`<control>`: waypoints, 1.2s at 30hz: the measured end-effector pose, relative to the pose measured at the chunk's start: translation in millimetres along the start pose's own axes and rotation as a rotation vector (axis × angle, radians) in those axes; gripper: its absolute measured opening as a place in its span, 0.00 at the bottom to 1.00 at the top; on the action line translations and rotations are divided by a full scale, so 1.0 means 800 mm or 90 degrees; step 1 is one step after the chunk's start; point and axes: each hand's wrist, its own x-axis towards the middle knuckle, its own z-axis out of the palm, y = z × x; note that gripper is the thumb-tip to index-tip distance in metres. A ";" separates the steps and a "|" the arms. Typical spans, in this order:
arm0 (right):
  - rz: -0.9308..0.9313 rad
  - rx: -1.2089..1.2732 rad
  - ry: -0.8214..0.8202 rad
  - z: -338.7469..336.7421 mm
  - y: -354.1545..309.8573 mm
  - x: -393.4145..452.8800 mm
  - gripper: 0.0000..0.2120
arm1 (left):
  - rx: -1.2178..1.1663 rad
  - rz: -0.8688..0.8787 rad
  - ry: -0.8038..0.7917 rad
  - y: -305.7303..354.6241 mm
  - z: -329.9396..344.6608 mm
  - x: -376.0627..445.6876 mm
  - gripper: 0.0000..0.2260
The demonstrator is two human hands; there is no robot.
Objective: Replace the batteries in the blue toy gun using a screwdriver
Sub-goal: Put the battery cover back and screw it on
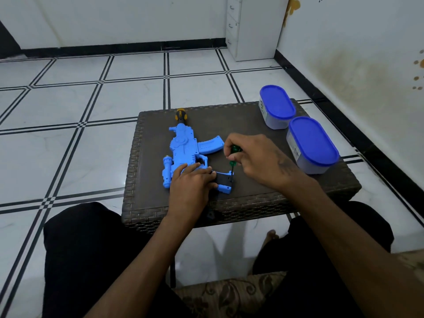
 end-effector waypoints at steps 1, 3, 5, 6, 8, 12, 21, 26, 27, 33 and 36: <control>-0.002 -0.003 0.010 0.001 -0.001 0.001 0.07 | 0.001 -0.002 0.001 0.000 0.000 0.000 0.07; -0.007 -0.012 0.019 0.001 -0.001 0.001 0.06 | 0.001 -0.004 -0.005 -0.001 0.001 0.000 0.08; -0.008 -0.021 0.013 -0.001 0.000 -0.001 0.05 | -0.005 -0.004 -0.010 -0.002 0.002 -0.001 0.08; -0.009 -0.024 0.009 -0.004 0.000 -0.002 0.05 | -0.009 -0.002 -0.010 -0.002 0.002 -0.001 0.08; -0.018 -0.032 0.010 -0.013 -0.001 -0.004 0.04 | -0.009 0.003 0.001 -0.002 0.001 -0.003 0.09; 0.002 -0.009 0.098 -0.037 -0.002 -0.007 0.03 | 0.066 -0.044 -0.027 -0.005 -0.002 -0.018 0.23; 0.218 -0.094 0.297 0.030 0.076 -0.011 0.07 | -0.045 -0.266 -0.198 -0.011 -0.013 -0.026 0.41; 0.269 -0.124 0.281 0.055 0.104 -0.018 0.07 | -0.080 -0.204 -0.219 -0.029 -0.014 -0.010 0.40; 0.287 -0.129 0.264 0.056 0.108 -0.018 0.06 | -0.092 -0.192 -0.229 -0.034 -0.014 -0.005 0.40; 0.384 -0.154 0.181 0.057 0.130 -0.022 0.16 | -0.108 -0.084 -0.320 -0.061 -0.010 0.030 0.41; 0.391 -0.155 0.190 0.053 0.139 -0.026 0.15 | -0.099 -0.032 -0.363 -0.071 -0.010 0.053 0.42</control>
